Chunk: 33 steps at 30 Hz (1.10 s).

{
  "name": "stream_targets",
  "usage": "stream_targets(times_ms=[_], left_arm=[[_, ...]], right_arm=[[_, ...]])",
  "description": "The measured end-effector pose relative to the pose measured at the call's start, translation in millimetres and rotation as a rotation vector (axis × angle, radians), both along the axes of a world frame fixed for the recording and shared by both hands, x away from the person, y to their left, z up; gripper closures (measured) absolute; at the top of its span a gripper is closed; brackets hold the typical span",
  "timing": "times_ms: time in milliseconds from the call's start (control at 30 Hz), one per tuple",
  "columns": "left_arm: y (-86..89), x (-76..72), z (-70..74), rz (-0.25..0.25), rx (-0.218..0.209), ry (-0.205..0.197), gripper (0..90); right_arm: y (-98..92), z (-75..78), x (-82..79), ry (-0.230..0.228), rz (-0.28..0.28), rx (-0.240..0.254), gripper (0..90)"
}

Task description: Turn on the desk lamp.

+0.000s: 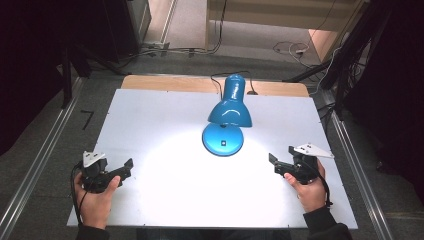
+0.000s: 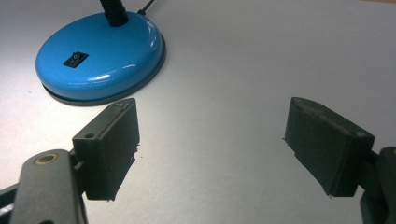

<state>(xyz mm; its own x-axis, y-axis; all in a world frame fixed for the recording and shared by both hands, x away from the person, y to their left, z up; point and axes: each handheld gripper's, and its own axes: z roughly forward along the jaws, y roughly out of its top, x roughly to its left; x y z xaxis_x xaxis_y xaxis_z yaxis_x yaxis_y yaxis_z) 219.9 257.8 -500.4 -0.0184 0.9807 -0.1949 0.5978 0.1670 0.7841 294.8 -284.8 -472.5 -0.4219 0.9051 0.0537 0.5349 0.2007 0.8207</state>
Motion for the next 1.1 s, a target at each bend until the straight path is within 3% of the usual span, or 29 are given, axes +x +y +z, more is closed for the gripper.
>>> stream_targets(times_ms=[467, 1100], left_arm=[[-0.1, 0.1, -0.1, 0.000, 0.000, 0.002, 11.9], [-0.2, -0.2, 0.0, 0.001, -0.003, 0.001, 11.9]], right_arm=[[-14.4, 2.8, -7.2, -0.008, -0.018, 0.009, 16.6], [-48.4, 4.1, -20.9, -0.011, -0.093, 0.018, 16.6]])
